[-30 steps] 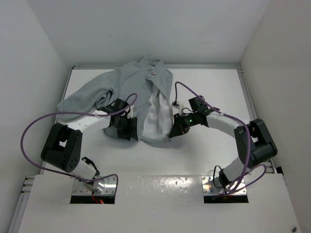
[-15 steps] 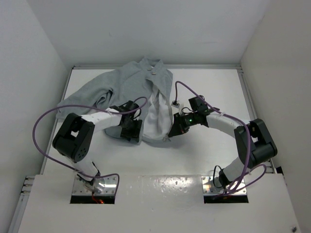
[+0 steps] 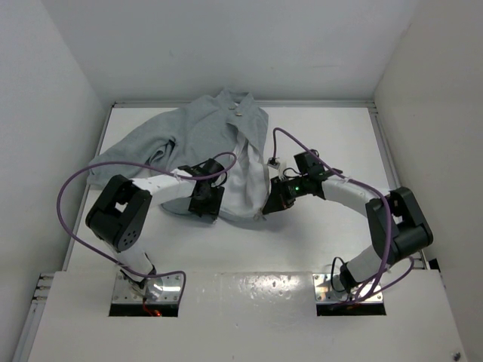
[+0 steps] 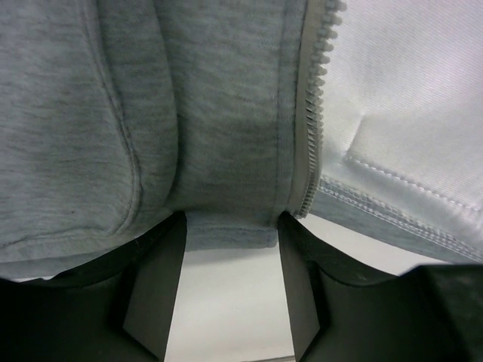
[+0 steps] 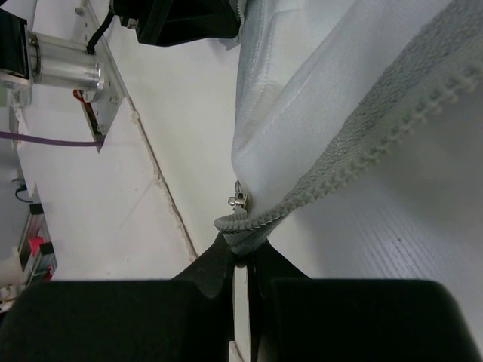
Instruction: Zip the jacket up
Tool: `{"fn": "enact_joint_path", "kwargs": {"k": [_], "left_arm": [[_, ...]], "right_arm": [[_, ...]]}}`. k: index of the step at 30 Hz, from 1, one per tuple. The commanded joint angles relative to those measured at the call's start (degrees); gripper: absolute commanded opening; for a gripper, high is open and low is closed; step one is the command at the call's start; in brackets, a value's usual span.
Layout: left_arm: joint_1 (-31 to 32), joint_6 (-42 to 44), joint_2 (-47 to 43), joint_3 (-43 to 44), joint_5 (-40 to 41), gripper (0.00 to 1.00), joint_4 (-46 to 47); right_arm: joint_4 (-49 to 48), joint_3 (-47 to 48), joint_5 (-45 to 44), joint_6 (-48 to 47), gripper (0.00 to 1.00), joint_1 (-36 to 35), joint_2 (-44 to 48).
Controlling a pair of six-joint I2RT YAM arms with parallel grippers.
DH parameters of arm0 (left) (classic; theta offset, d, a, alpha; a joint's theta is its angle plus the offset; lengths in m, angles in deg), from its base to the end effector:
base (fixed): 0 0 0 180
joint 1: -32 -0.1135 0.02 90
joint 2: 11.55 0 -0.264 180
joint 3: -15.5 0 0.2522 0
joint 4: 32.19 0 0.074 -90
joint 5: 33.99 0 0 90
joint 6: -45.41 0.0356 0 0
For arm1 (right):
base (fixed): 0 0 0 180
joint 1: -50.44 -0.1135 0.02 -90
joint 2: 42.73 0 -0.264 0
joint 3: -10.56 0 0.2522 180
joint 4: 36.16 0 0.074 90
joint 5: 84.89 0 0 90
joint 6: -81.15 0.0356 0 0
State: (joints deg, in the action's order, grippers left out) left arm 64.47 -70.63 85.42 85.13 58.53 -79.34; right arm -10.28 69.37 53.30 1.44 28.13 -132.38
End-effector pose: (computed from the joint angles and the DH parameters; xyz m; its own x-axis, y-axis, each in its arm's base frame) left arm 0.2585 -0.1626 0.1541 -0.9615 0.0920 -0.2589 0.1161 0.9901 -0.0793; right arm 0.2569 0.1341 0.1665 -0.8738 -0.2298 -0.4286 -0.4831 0.5108 0.7111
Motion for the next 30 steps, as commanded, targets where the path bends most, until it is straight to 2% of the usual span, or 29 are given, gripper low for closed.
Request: {"fn": "enact_joint_path", "kwargs": {"k": [1,6,7,8,9,11,13,16,19,20,23,26,30], "left_arm": [[-0.6,-0.2,0.5,-0.5,4.3,0.56,-0.6],[-0.6,0.3,0.0,-2.0,5.8,0.56,-0.1],[-0.6,0.3,0.0,-2.5,5.8,0.53,-0.1],[-0.6,0.3,1.0,-2.5,5.0,0.49,-0.1],[-0.6,1.0,1.6,-2.5,3.7,0.35,0.6],[-1.7,1.6,2.6,-2.5,1.4,0.18,1.2],[-2.8,2.3,2.6,-2.0,-7.2,0.00,2.4],[-4.5,4.2,-2.3,-2.0,-20.3,0.00,7.0],[-5.0,6.2,-9.7,-3.2,-24.6,0.00,14.1],[-5.0,7.1,-15.3,-4.4,-25.5,0.00,16.5],[-5.6,8.3,-24.6,-8.3,-29.1,0.00,25.4],[-6.2,10.8,-27.4,-8.3,-35.6,0.00,27.2],[-6.2,6.7,-28.0,-7.7,-38.5,0.00,29.9]], "right_arm": [[-0.5,-0.3,0.4,-1.7,0.00,0.1,2.3],[-0.6,-0.2,0.4,-1.4,0.00,0.2,1.9],[-0.8,0.0,0.4,-1.6,0.00,0.2,1.7],[-0.8,0.1,0.3,-1.7,0.00,0.0,1.7],[-0.7,0.1,0.4,-1.5,0.00,0.2,1.7],[-0.8,0.2,0.5,-1.8,0.00,0.1,1.5],[-0.6,0.4,0.9,-1.9,0.00,0.1,1.8],[-0.3,0.3,2.9,-2.5,0.00,0.2,2.0],[-1.8,0.2,6.4,-1.9,0.00,0.1,2.5],[-3.6,0.0,6.9,-1.7,0.00,0.0,2.9],[-8.8,-0.6,10.1,1.0,0.00,-0.4,3.2],[-11.3,1.4,14.7,3.5,0.00,-1.2,1.7],[-16.1,2.3,17.3,5.6,0.00,-3.4,1.3]]}}
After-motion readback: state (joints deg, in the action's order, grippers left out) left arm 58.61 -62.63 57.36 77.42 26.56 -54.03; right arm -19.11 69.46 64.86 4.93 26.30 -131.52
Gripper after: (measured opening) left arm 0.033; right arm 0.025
